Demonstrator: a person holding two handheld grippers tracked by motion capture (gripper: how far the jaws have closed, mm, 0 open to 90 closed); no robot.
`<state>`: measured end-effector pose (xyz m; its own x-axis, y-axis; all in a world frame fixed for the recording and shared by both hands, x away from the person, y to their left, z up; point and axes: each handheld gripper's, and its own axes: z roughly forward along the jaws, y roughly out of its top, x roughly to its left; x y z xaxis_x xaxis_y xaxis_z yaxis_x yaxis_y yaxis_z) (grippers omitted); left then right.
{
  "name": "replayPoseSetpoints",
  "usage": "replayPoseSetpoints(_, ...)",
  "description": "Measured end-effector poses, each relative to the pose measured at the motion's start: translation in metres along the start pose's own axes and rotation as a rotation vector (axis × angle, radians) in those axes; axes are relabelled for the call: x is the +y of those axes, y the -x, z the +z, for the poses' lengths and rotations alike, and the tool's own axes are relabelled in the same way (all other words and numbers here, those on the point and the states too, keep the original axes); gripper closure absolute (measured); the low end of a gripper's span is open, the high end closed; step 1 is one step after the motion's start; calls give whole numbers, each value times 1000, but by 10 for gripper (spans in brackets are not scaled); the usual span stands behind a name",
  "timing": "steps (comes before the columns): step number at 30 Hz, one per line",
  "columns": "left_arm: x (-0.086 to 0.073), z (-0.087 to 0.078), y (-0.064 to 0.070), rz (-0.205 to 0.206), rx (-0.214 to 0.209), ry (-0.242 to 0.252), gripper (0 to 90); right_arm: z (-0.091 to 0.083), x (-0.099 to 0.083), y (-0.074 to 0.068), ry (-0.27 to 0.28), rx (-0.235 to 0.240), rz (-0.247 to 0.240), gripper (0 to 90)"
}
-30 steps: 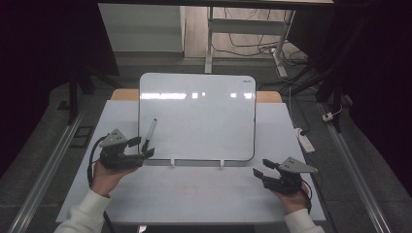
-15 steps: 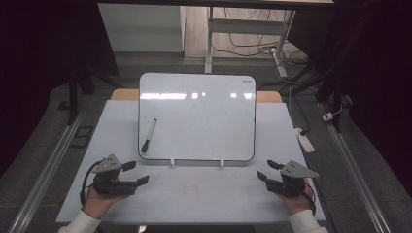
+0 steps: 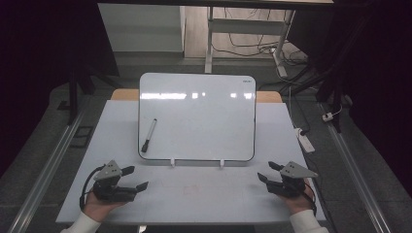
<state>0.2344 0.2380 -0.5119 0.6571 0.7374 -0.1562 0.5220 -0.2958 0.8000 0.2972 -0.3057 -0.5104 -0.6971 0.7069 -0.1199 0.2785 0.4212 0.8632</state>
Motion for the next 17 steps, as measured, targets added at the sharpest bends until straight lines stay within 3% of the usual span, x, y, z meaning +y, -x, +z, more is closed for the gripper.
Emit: replayPoseSetpoints(17,1,1,0,-4,6,-5,189,1,1,-3,-7,3,-23,376)
